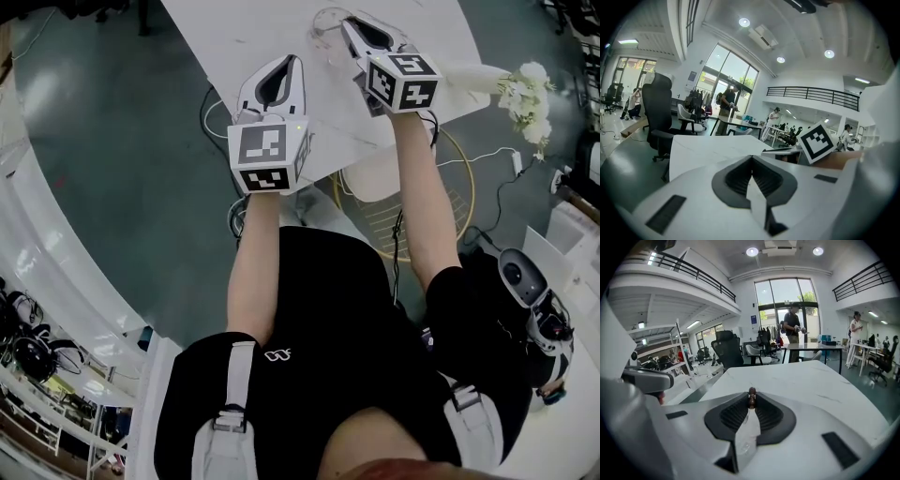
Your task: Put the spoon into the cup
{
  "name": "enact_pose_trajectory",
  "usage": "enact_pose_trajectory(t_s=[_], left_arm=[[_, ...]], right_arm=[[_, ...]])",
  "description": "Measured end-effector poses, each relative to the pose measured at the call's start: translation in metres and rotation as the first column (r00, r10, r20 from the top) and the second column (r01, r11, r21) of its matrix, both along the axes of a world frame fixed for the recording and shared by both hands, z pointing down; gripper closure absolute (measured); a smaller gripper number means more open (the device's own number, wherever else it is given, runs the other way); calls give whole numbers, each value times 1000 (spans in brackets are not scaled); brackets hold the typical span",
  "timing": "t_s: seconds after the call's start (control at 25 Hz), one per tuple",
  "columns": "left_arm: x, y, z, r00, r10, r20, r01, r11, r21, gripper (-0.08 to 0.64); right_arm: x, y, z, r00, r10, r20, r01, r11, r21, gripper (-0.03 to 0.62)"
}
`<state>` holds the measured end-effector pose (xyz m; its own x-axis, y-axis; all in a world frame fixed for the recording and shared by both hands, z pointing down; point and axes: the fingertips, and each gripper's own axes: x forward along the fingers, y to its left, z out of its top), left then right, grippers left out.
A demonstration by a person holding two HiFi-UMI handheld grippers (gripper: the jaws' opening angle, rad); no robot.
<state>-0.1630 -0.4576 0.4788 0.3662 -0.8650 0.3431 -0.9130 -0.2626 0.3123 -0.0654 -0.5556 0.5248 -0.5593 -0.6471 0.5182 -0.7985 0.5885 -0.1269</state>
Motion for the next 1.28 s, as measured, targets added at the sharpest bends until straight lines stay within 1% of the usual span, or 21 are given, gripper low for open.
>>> enact_pose_trajectory(t_s=[0.16,0.32,0.44,0.52,0.56,0.64,0.8,0.92,1.0,1.04,1.16,1.28], left_arm=[[-4,1,2,1000,-8,-6,8,1000,-3,546],[-8,1,2,1000,-16,-8,16,1000,-7,546],[-11,3,-2,1000,-24,-8,24,1000,-6,546],[-10,4,-4,1000,-26,-6,26,1000,-3,546],[-9,4,-5,1000,-27,-5,27,1000,-1,546],[-8,8,-6,1000,-31,-5,31,1000,0,546],[-7,15,-6,999,-40,-16,40,999,-5,546],[-6,25,-8,999,-52,-16,52,999,-8,546],[-4,33,-10,998,-57,-11,57,998,-8,546],[-2,37,-12,998,-58,-7,58,998,-6,546],[1,43,-24,998,-65,8,64,998,20,546],[7,48,-42,998,-65,22,64,996,56,546]], right_arm=[[-7,0,16,999,-19,-31,17,999,-42,541],[-6,-4,18,999,4,-36,-5,999,-41,541],[1,-9,24,995,30,-90,-33,999,-31,537],[8,-11,29,988,43,-146,-46,999,-18,528],[11,-11,32,983,43,-176,-45,999,-10,520],[15,-9,37,976,35,-217,-38,999,-8,470],[18,-6,48,971,31,-236,-41,998,-39,383],[20,-4,50,974,33,-222,-49,997,-65,343],[24,1,46,980,54,-193,-69,995,-72,336],[28,3,40,982,69,-174,-81,995,-61,336],[32,10,8,990,97,-103,-95,995,23,341],[38,23,-30,993,115,-24,-112,988,108,387]])
